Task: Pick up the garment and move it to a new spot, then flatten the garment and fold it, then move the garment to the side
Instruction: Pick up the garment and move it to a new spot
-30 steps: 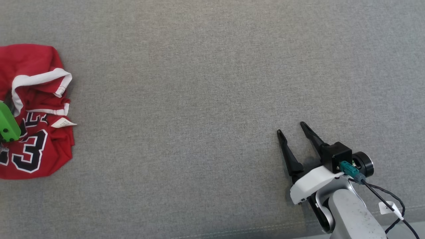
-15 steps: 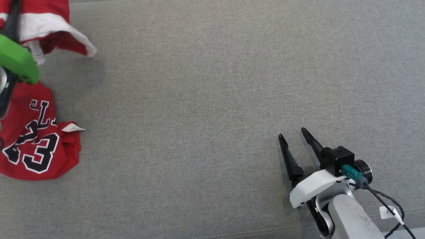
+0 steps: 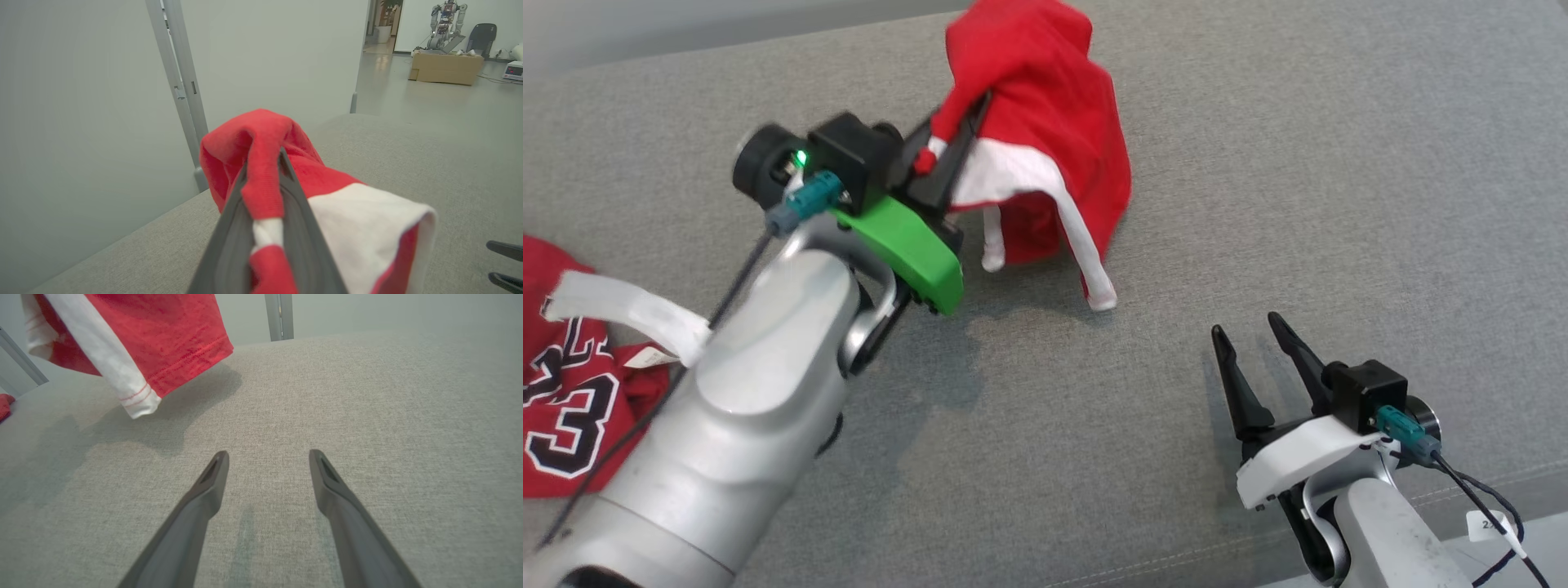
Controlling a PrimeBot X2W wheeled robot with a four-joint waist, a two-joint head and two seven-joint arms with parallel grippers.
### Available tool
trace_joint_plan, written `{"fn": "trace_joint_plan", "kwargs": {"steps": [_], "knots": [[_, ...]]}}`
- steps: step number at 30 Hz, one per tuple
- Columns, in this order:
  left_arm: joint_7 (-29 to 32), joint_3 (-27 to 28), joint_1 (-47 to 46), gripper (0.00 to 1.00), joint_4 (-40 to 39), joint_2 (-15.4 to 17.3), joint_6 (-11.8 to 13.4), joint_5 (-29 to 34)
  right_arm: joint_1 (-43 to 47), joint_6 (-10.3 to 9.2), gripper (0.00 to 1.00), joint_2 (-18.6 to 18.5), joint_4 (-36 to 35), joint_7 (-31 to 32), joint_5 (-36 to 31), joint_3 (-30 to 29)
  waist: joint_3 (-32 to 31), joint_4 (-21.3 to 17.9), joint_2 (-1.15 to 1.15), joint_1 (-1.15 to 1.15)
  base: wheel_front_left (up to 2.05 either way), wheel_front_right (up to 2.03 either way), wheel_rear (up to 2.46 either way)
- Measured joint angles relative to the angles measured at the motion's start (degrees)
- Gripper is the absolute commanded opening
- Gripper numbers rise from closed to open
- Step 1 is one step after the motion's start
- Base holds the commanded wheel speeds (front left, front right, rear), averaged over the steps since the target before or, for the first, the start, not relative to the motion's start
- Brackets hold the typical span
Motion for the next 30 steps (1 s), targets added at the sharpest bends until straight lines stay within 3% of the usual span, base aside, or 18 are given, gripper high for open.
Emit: {"fn": "trace_joint_plan", "kwargs": {"steps": [4,5,6,10,15,22,30], "knots": [[-0.07,0.59,7.52,0.00,2.01,-2.72,1.10,2.97,0.26,0.00,1.00,-0.02,-1.12,0.00,0.20,-0.70,0.02,-2.64,0.00,0.00,0.00,0.00,0.00],[-0.05,1.45,9.68,0.56,2.81,-3.26,1.71,3.41,0.36,0.00,1.00,-0.01,-1.26,0.00,0.18,-0.80,0.00,-3.30,0.00,0.00,0.00,0.00,0.00],[-0.07,2.41,11.71,1.00,3.24,-3.75,2.04,4.23,0.48,0.00,1.00,-0.02,-1.34,0.01,0.09,-0.86,-0.03,-3.96,0.00,0.00,0.00,0.00,0.00],[-0.14,4.93,18.44,1.00,5.30,-4.98,3.32,8.21,1.10,0.00,1.00,0.00,-1.66,0.00,-0.19,-1.13,-0.52,-5.97,0.00,0.00,0.00,0.00,0.00],[-0.15,11.02,24.13,1.00,2.45,-6.56,4.03,12.41,1.72,0.00,1.00,0.00,-2.44,0.01,-0.31,-1.37,-1.82,-5.93,0.00,0.00,0.00,0.00,0.00],[-0.15,21.98,31.72,1.00,-3.65,-8.04,4.42,16.78,2.02,0.00,1.00,0.08,-2.11,0.00,-0.79,0.20,-3.43,-2.02,-0.01,0.00,0.00,0.00,0.00],[-0.15,29.38,39.03,1.00,-5.89,-10.74,1.44,20.72,3.72,0.00,1.00,0.11,5.15,0.01,-3.38,-2.00,-5.25,4.71,-0.01,0.00,0.00,0.00,0.00]]}}
